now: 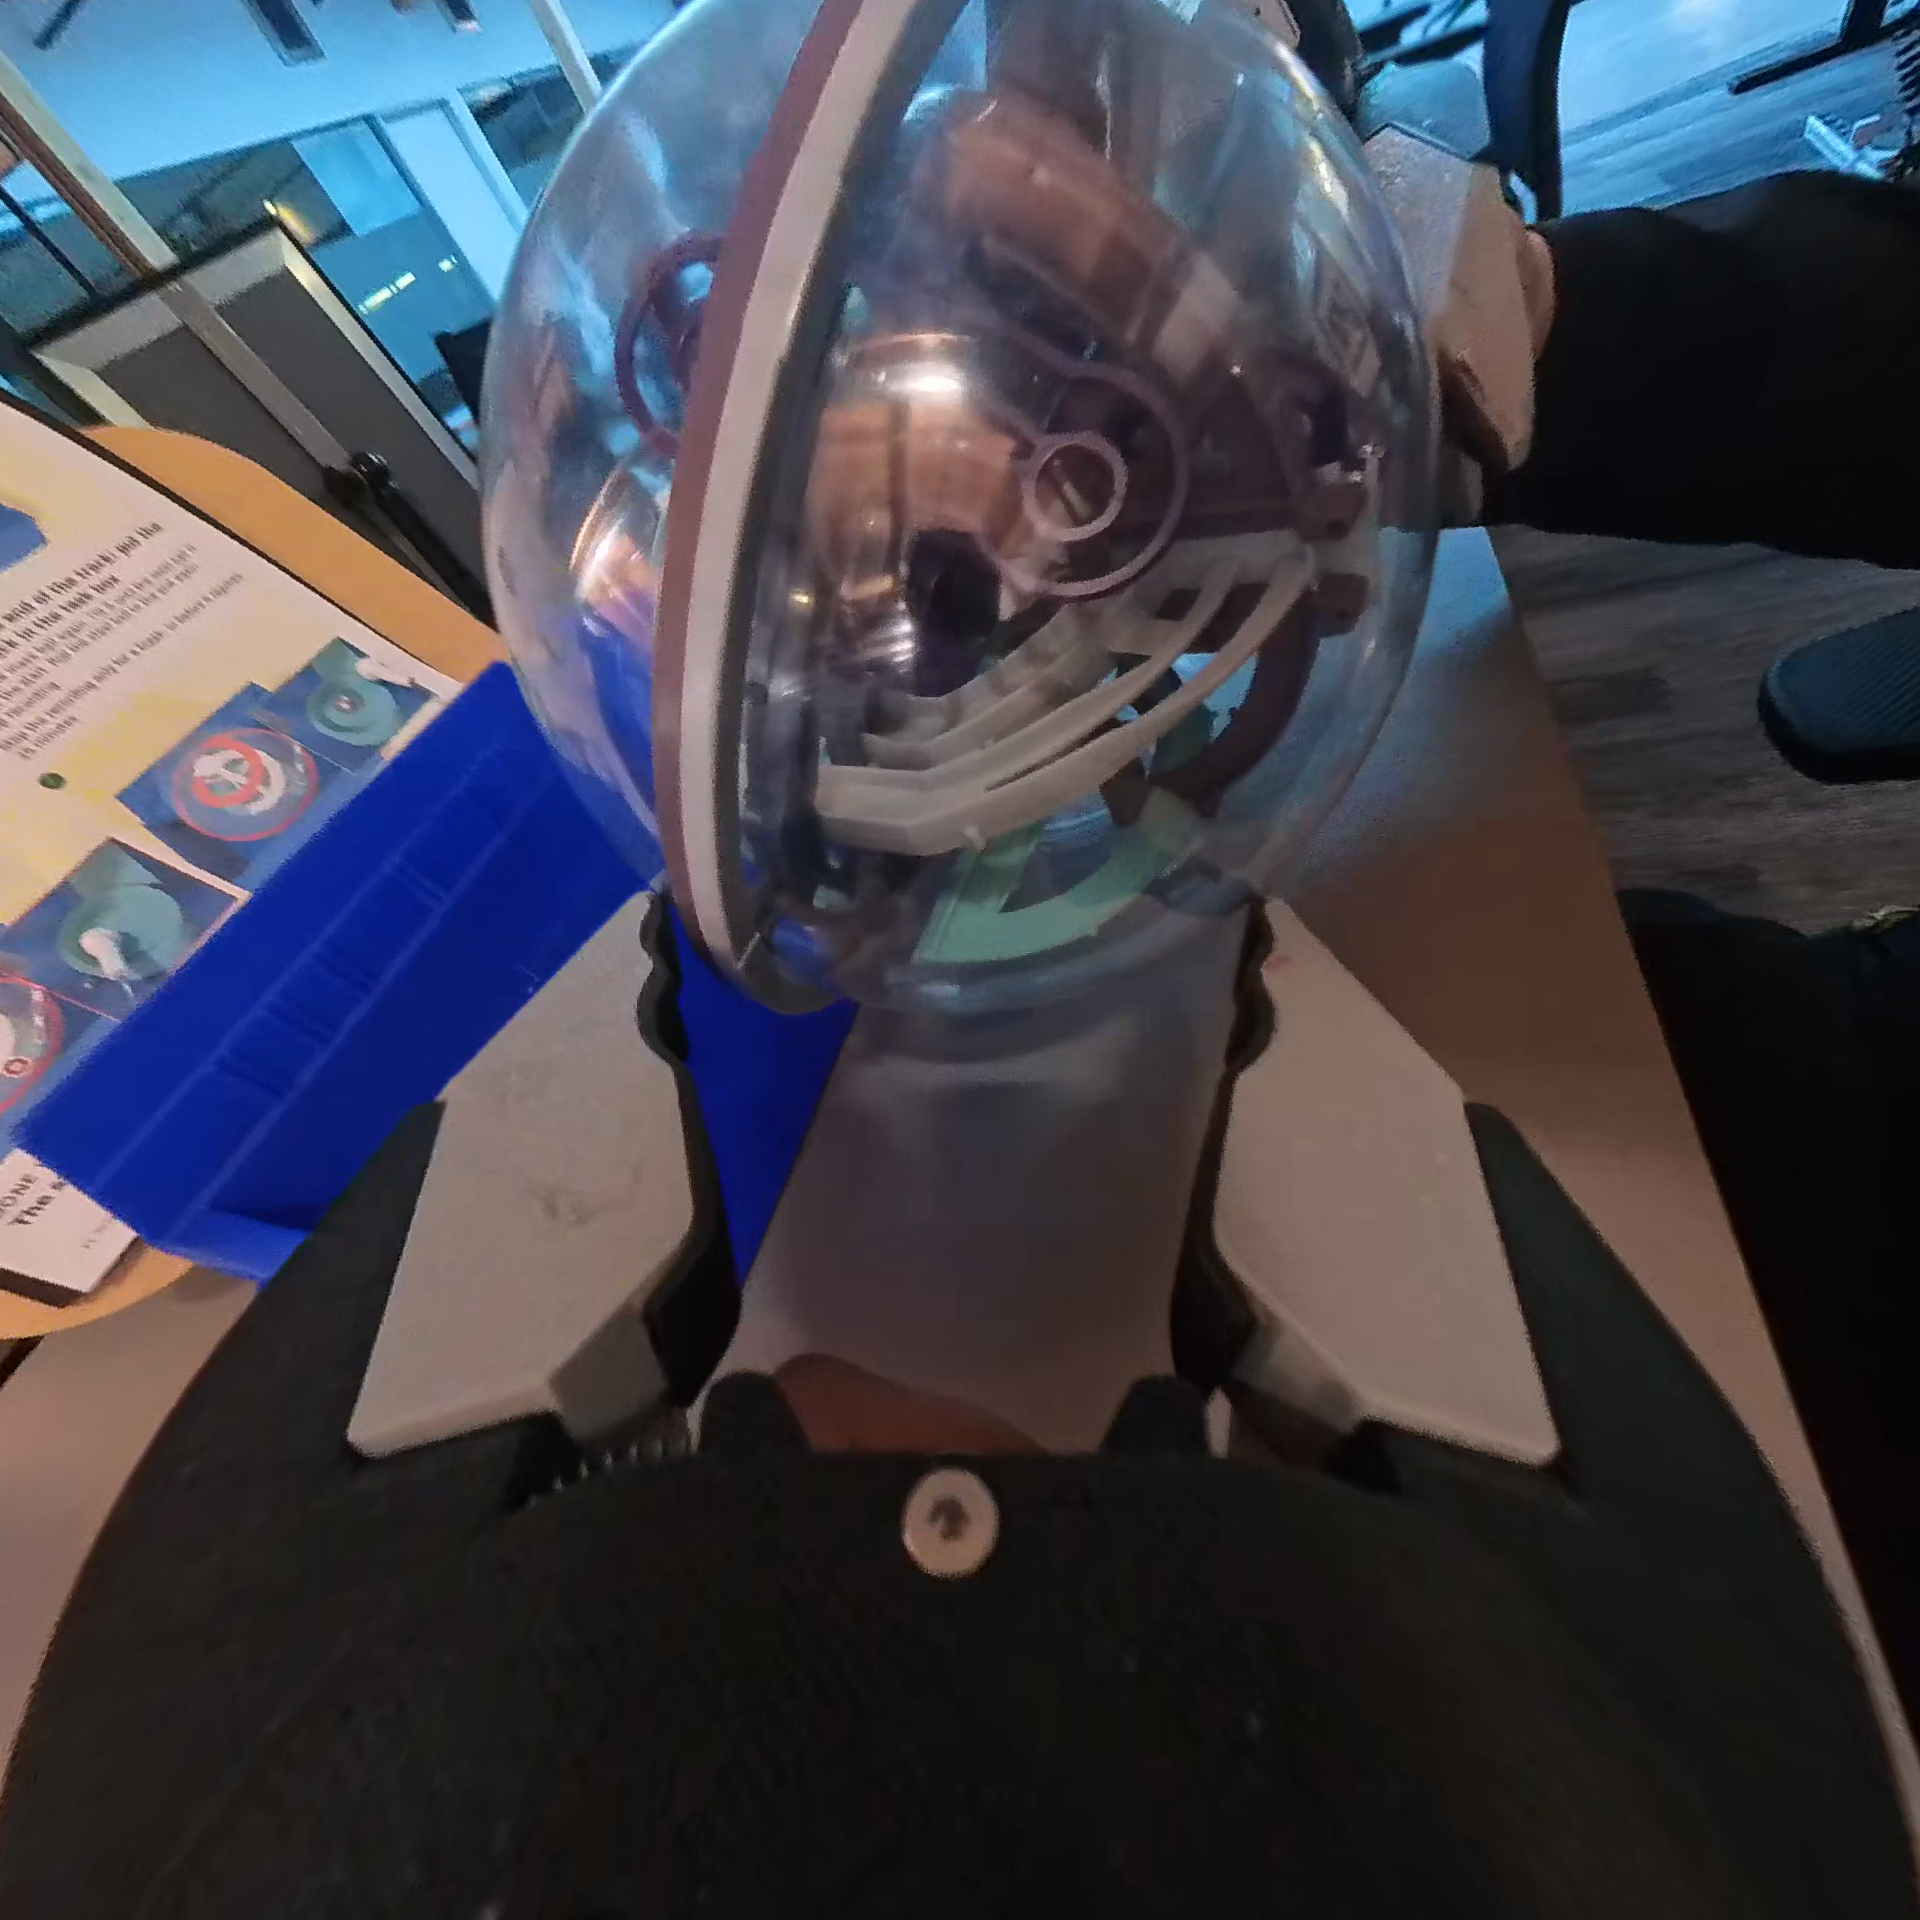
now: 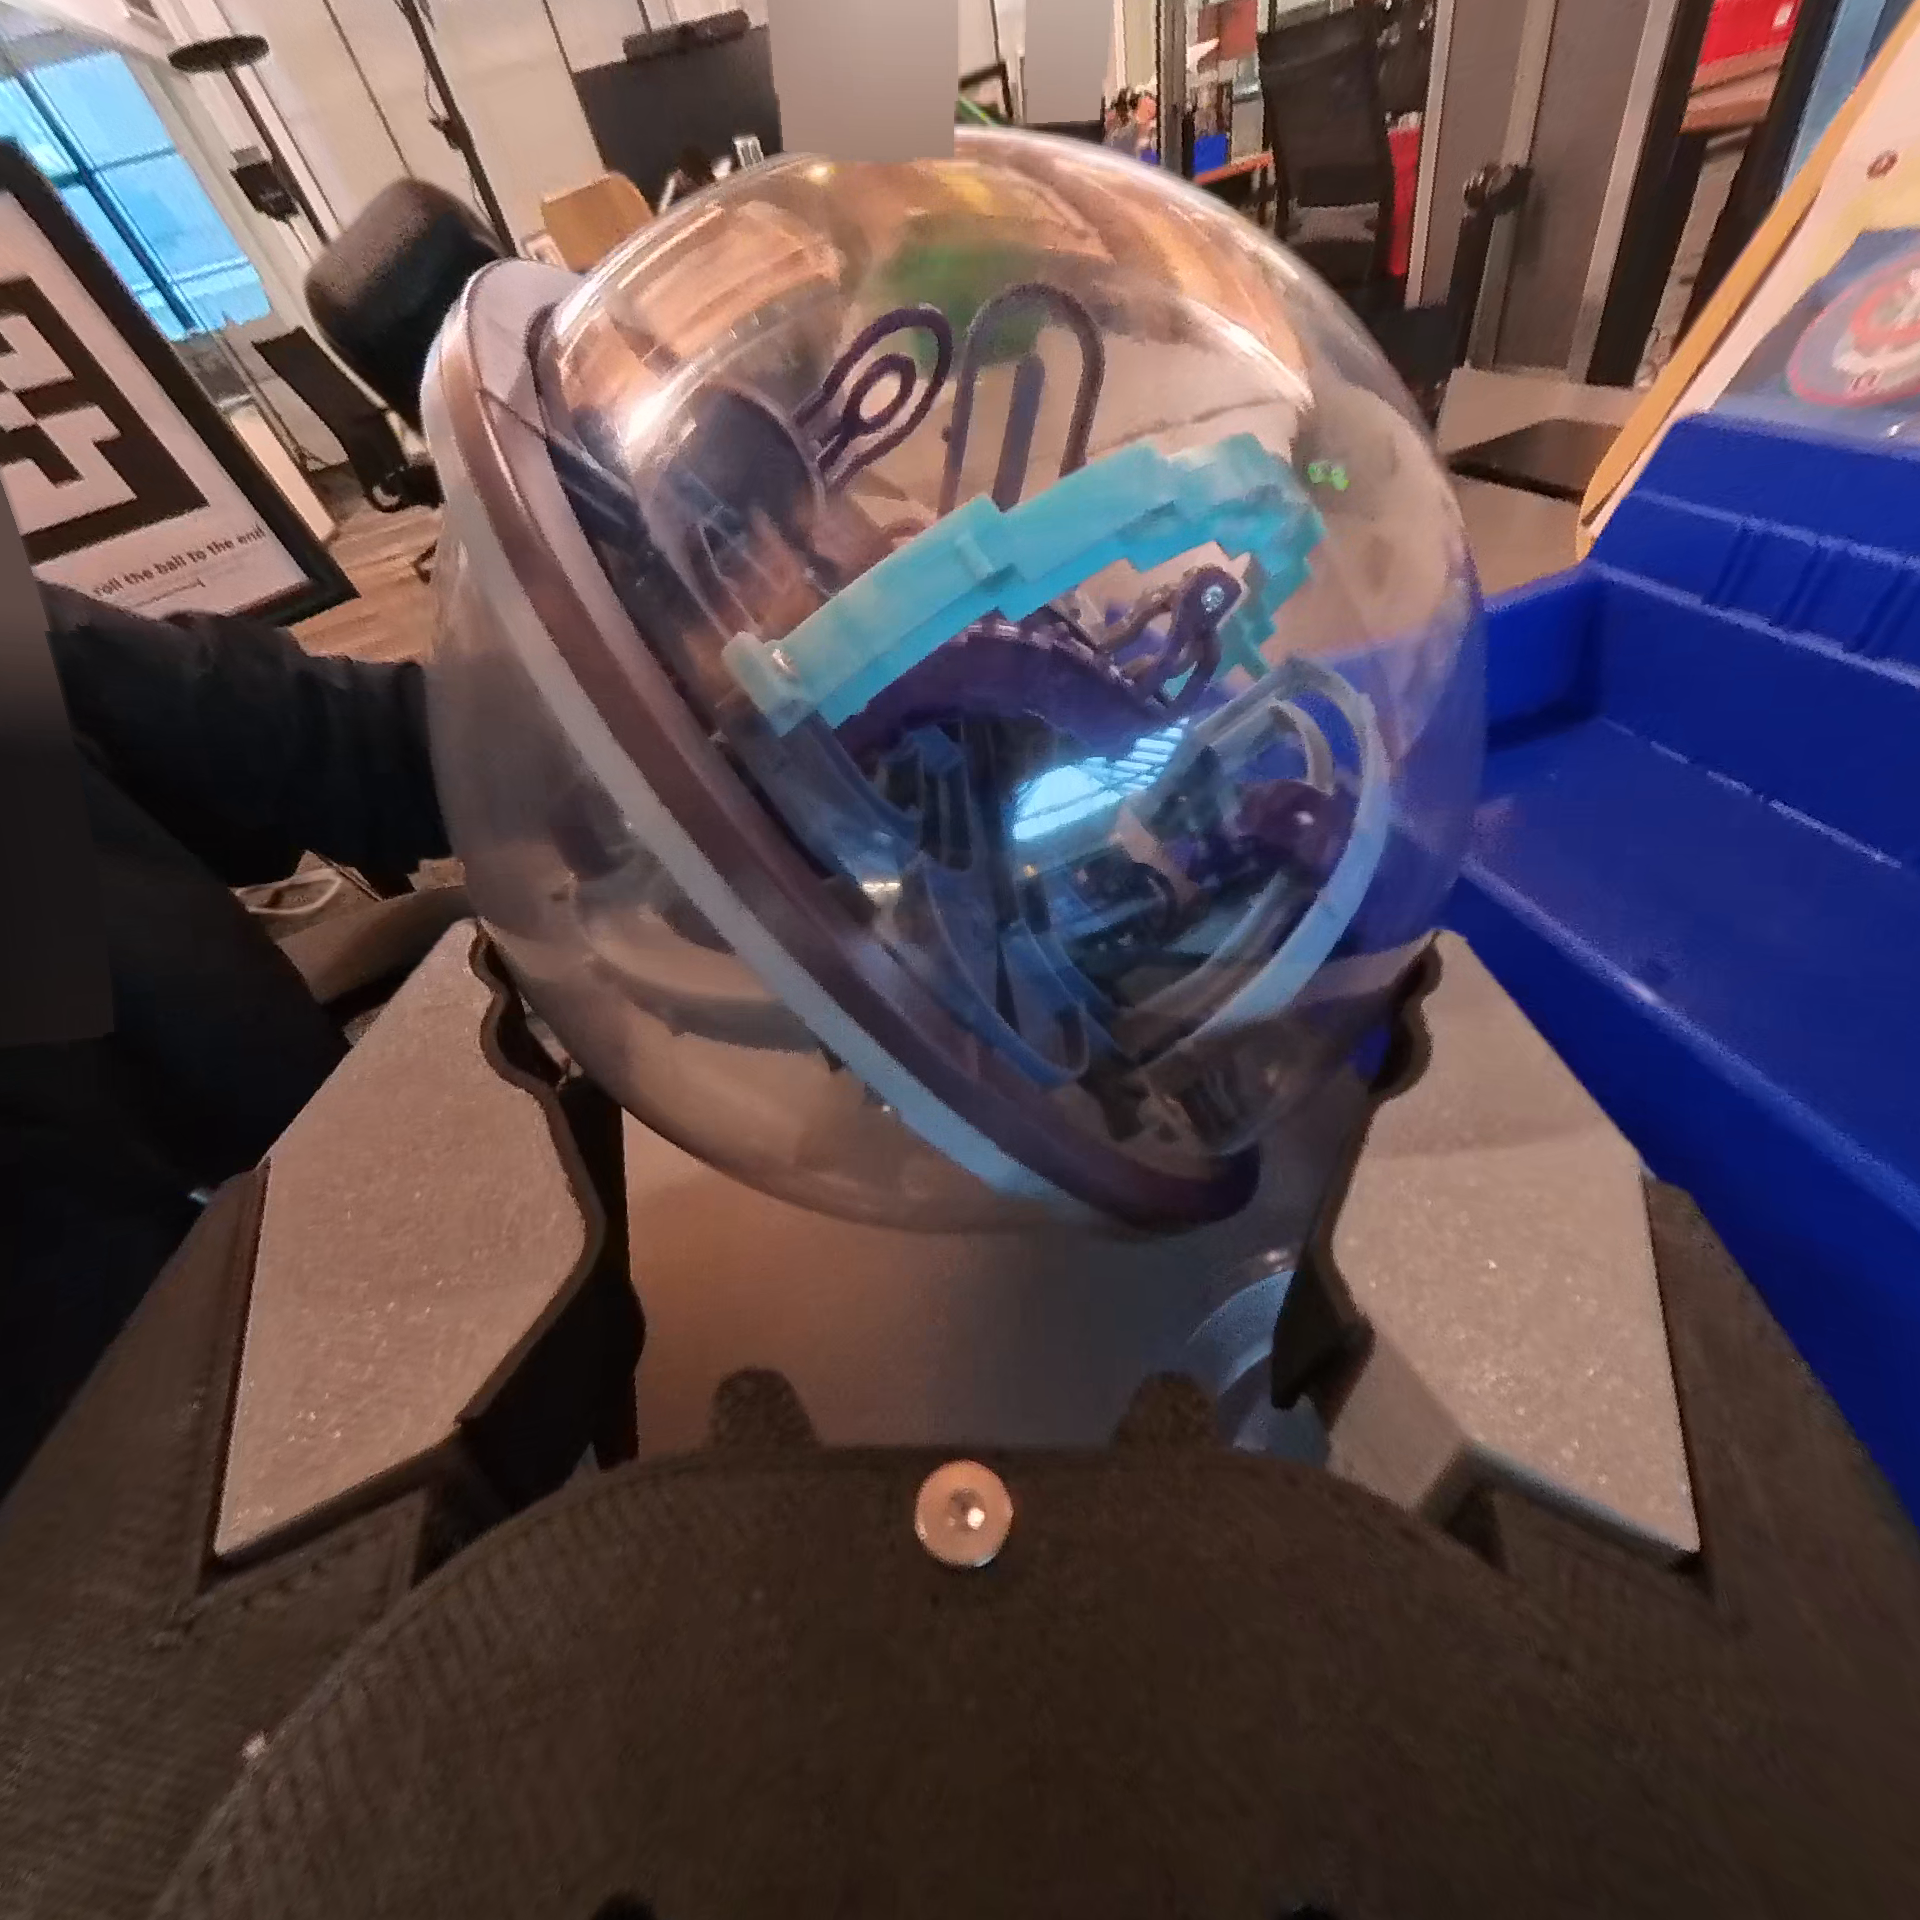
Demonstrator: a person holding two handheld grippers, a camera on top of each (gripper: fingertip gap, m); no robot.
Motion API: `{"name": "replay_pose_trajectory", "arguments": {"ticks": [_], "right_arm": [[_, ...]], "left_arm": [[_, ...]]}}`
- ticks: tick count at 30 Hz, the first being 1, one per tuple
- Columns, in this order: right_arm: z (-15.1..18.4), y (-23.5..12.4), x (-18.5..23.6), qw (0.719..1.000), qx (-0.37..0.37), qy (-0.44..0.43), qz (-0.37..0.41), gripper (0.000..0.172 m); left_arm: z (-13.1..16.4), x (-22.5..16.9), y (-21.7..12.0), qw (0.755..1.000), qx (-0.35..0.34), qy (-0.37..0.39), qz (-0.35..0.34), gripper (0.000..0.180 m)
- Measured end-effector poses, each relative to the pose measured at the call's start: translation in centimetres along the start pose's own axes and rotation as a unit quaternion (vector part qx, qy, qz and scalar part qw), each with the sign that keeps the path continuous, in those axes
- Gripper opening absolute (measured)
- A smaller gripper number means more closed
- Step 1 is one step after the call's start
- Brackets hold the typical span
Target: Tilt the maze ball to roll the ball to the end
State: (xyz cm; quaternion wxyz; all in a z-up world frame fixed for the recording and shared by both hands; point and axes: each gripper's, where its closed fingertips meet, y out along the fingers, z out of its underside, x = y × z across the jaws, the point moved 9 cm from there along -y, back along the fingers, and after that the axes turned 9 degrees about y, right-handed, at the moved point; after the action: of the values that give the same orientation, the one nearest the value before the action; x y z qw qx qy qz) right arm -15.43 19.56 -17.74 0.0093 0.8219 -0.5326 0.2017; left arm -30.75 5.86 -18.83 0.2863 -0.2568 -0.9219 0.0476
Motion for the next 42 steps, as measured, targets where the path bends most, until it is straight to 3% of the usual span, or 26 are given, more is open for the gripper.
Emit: {"name": "replay_pose_trajectory", "arguments": {"ticks": [15,22,29,42], "right_arm": [[-8.0,-0.4,2.6,0.993,-0.092,-0.070,-0.037,0.158],[-7.6,0.0,1.6,0.987,-0.134,-0.082,-0.039,0.157],[-6.5,0.3,0.9,0.989,-0.105,-0.104,-0.014,0.157],[-5.7,0.6,0.2,0.983,-0.125,-0.135,-0.019,0.157]], "left_arm": [[-6.8,4.2,-2.8,0.995,-0.045,0.052,-0.072,0.111],[-5.4,4.1,-2.0,0.995,-0.059,0.016,-0.078,0.111],[-3.8,3.6,-1.2,0.995,-0.077,-0.013,-0.069,0.115],[-2.5,2.9,-0.7,0.994,-0.077,-0.026,-0.077,0.115]]}}
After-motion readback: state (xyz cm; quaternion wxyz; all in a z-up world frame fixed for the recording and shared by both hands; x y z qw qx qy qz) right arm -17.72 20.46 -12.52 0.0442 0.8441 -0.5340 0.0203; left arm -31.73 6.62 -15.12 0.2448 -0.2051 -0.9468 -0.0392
